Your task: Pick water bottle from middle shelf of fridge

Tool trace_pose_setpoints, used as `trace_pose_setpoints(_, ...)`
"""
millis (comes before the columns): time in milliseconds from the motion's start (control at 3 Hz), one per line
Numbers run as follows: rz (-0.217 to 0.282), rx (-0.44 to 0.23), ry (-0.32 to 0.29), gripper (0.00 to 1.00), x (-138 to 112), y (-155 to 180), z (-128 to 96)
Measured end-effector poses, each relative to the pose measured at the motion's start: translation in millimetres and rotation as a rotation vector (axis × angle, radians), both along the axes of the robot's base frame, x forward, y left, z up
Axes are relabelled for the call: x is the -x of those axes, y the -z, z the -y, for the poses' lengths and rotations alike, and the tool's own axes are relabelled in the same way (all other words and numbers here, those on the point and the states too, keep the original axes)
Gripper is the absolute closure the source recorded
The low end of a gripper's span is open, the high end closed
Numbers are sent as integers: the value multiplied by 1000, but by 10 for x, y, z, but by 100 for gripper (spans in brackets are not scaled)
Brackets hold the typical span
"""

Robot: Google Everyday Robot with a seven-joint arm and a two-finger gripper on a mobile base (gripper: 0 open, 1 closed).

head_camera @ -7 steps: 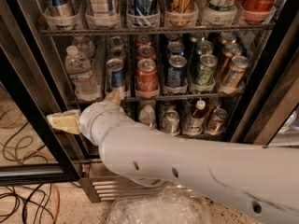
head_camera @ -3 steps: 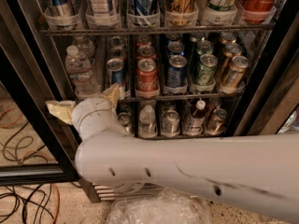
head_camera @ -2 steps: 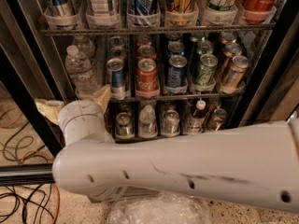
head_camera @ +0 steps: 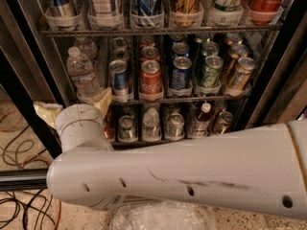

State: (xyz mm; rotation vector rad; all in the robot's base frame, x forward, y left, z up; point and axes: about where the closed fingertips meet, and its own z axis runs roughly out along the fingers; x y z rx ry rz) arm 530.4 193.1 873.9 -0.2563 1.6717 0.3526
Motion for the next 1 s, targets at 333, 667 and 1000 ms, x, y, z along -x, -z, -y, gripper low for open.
trace_pose_setpoints(333,5,-2,1,17,20,-16,-16)
trace_pose_setpoints(667,14,13,28,23,159,-76,13)
trace_pose_setpoints(1000,8,51,71,30,332,-85,111)
